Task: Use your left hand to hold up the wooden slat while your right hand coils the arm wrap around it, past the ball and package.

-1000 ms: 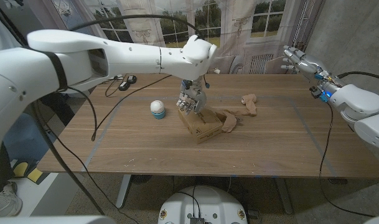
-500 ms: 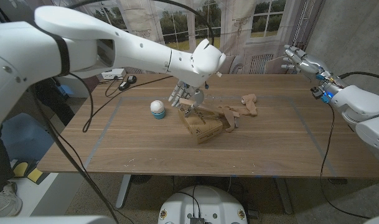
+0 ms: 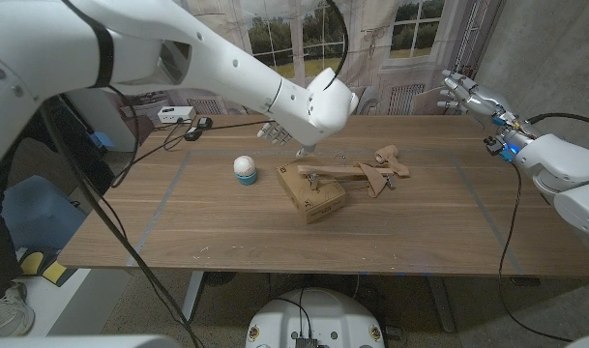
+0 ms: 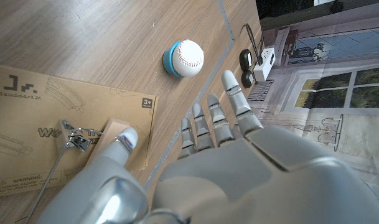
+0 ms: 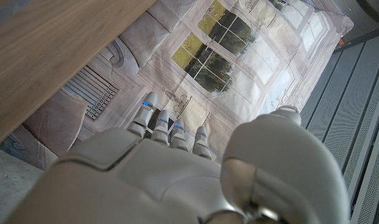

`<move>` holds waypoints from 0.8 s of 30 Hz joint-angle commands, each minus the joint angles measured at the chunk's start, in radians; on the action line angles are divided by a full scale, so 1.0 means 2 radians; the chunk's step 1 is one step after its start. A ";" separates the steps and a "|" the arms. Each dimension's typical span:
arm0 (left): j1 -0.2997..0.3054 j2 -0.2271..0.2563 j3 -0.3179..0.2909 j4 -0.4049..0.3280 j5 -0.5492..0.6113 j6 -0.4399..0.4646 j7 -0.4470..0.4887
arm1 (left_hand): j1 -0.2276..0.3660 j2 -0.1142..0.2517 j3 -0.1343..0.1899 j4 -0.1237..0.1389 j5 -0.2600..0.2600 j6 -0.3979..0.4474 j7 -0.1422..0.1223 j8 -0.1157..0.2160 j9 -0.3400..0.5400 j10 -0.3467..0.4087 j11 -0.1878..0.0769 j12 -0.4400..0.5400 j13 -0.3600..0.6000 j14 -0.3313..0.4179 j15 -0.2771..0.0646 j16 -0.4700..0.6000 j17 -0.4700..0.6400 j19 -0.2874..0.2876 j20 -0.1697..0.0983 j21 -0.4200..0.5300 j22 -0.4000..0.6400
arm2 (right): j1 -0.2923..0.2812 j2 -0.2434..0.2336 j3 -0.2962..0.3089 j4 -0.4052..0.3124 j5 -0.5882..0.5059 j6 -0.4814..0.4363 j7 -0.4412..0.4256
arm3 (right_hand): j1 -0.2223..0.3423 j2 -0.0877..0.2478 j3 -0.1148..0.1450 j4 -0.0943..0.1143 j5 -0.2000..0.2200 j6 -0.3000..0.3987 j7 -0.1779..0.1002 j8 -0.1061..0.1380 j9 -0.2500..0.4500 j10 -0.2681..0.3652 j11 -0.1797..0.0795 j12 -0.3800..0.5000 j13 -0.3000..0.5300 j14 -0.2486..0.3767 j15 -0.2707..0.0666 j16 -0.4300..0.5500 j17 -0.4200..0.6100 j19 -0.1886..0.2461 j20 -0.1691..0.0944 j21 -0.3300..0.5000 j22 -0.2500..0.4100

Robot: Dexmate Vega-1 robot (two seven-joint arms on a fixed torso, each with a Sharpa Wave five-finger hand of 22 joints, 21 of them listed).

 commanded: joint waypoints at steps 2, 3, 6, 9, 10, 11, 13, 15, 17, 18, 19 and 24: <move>0.014 0.047 -0.016 -0.063 0.089 0.057 0.049 | -0.005 0.002 -0.015 0.003 -0.001 -0.047 -0.008 -0.036 0.003 -0.050 0.008 -0.017 0.003 -0.050 0.019 -0.019 0.002 -0.031 0.002 -0.031 0.003 | 0.007 0.002 -0.007 0.004 0.002 -0.006 0.005 | -0.001 0.001 -0.001 -0.003 0.000 0.003 -0.001 0.002 0.001 0.002 0.003 0.005 0.000 0.003 -0.001 0.002 0.000 0.005 0.000 -0.001 0.003; 0.027 0.056 -0.024 -0.063 0.137 0.057 0.025 | -0.007 0.004 -0.018 0.004 -0.001 -0.057 -0.009 -0.043 0.004 -0.060 0.009 -0.021 0.003 -0.059 0.020 -0.022 0.003 -0.035 0.002 -0.036 0.003 | 0.007 0.001 -0.007 0.002 0.002 -0.008 0.004 | -0.001 0.001 -0.001 -0.003 0.000 0.003 -0.001 0.002 0.001 0.002 0.003 0.005 0.000 0.002 -0.001 0.002 -0.001 0.005 0.000 -0.001 0.003; 0.079 0.087 -0.057 -0.056 0.294 0.057 -0.045 | -0.013 0.009 -0.024 0.008 -0.002 -0.079 -0.013 -0.058 0.004 -0.081 0.012 -0.030 0.004 -0.079 0.025 -0.025 0.003 -0.049 0.002 -0.049 0.004 | -0.003 -0.004 0.000 -0.009 0.003 -0.019 -0.003 | -0.001 0.002 -0.001 -0.003 0.000 0.003 -0.001 0.002 0.001 0.002 0.003 0.005 0.000 0.003 0.000 0.002 -0.001 0.006 0.001 -0.002 0.003; 0.127 0.113 -0.098 -0.050 0.394 0.057 -0.066 | -0.016 0.010 -0.026 0.010 -0.002 -0.083 -0.013 -0.061 0.005 -0.083 0.013 -0.031 0.004 -0.084 0.028 -0.026 0.003 -0.051 0.002 -0.052 0.004 | -0.018 -0.012 0.015 -0.028 0.003 -0.039 -0.015 | -0.001 0.002 -0.001 -0.003 0.000 0.003 -0.001 0.002 0.001 0.003 0.004 0.005 0.000 0.003 -0.001 0.002 -0.002 0.007 0.001 -0.003 0.003; 0.141 0.120 -0.111 -0.049 0.413 0.057 -0.061 | -0.017 0.010 -0.027 0.011 -0.002 -0.084 -0.014 -0.062 0.005 -0.084 0.013 -0.031 0.004 -0.084 0.028 -0.026 0.004 -0.052 0.002 -0.053 0.004 | -0.021 -0.014 0.018 -0.032 0.004 -0.047 -0.018 | -0.001 0.002 -0.002 -0.003 0.000 0.003 -0.001 0.002 0.001 0.003 0.003 0.005 0.000 0.003 -0.001 0.002 -0.002 0.007 0.001 -0.003 0.003; 0.153 0.125 -0.122 -0.047 0.428 0.057 -0.055 | -0.019 0.012 -0.027 0.013 -0.002 -0.085 -0.013 -0.063 0.005 -0.085 0.015 -0.032 0.005 -0.085 0.028 -0.025 0.004 -0.052 0.002 -0.053 0.004 | -0.022 -0.016 0.021 -0.036 0.004 -0.053 -0.019 | -0.001 0.002 -0.002 -0.003 0.000 0.003 -0.001 0.002 0.001 0.003 0.003 0.005 0.000 0.003 -0.001 0.002 -0.003 0.007 0.001 -0.003 0.003; 0.182 0.135 -0.151 -0.045 0.446 0.057 -0.031 | -0.039 0.044 -0.031 0.033 -0.001 -0.083 -0.011 -0.067 0.006 -0.086 0.020 -0.033 0.006 -0.086 0.033 -0.020 0.006 -0.052 0.002 -0.058 0.006 | -0.019 -0.020 0.021 -0.039 0.004 -0.064 -0.020 | -0.001 0.002 -0.002 -0.003 0.000 0.003 -0.001 0.003 0.001 0.003 0.003 0.005 -0.001 0.004 -0.001 0.002 -0.003 0.008 0.001 -0.004 0.003; 0.209 0.142 -0.180 -0.044 0.451 0.054 0.002 | -0.063 0.073 -0.038 0.045 -0.002 -0.059 -0.011 -0.063 0.007 -0.074 0.025 -0.032 0.007 -0.078 0.036 -0.011 0.008 -0.049 0.002 -0.062 0.007 | -0.010 -0.022 0.016 -0.040 0.003 -0.075 -0.021 | -0.001 0.002 -0.002 -0.004 0.000 0.003 -0.001 0.003 0.001 0.004 0.003 0.005 -0.001 0.004 -0.002 0.002 -0.004 0.008 0.001 -0.004 0.003; 0.235 0.149 -0.211 -0.041 0.449 0.037 0.038 | -0.073 0.083 -0.044 0.047 -0.002 -0.046 -0.010 -0.061 0.007 -0.057 0.029 -0.027 0.007 -0.068 0.036 -0.006 0.007 -0.045 0.002 -0.064 0.007 | 0.001 -0.024 0.009 -0.039 0.005 -0.087 -0.020 | 0.000 0.003 -0.002 -0.004 0.001 0.004 -0.001 0.003 0.001 0.004 0.003 0.005 -0.001 0.004 -0.001 0.002 -0.005 0.009 0.001 -0.005 0.003; 0.245 0.151 -0.225 -0.037 0.446 0.025 0.048 | -0.074 0.085 -0.044 0.047 -0.002 -0.045 -0.010 -0.061 0.007 -0.056 0.030 -0.027 0.007 -0.066 0.036 -0.005 0.007 -0.044 0.002 -0.064 0.007 | 0.006 -0.025 0.006 -0.039 0.005 -0.093 -0.022 | 0.000 0.003 -0.002 -0.004 0.001 0.004 -0.001 0.003 0.001 0.004 0.003 0.005 -0.001 0.003 -0.001 0.002 -0.005 0.009 0.001 -0.005 0.003; 0.255 0.151 -0.239 -0.031 0.443 0.013 0.058 | -0.076 0.088 -0.045 0.047 -0.002 -0.041 -0.009 -0.060 0.007 -0.055 0.031 -0.028 0.007 -0.065 0.037 -0.004 0.007 -0.043 0.002 -0.064 0.007 | 0.012 -0.026 0.002 -0.039 0.005 -0.099 -0.023 | 0.000 0.003 -0.002 -0.004 0.001 0.004 -0.001 0.003 0.001 0.004 0.003 0.005 -0.001 0.003 -0.001 0.002 -0.005 0.009 0.001 -0.005 0.003; 0.296 0.149 -0.296 -0.002 0.446 -0.047 0.092 | -0.079 0.095 -0.047 0.048 -0.002 -0.039 -0.008 -0.061 0.007 -0.055 0.032 -0.029 0.008 -0.065 0.038 -0.003 0.007 -0.041 0.002 -0.064 0.008 | 0.045 -0.032 -0.020 -0.039 0.011 -0.132 -0.025 | 0.000 0.003 -0.002 -0.004 0.001 0.004 -0.001 0.003 0.001 0.004 0.004 0.005 -0.002 0.003 0.000 0.002 -0.006 0.010 0.001 -0.006 0.002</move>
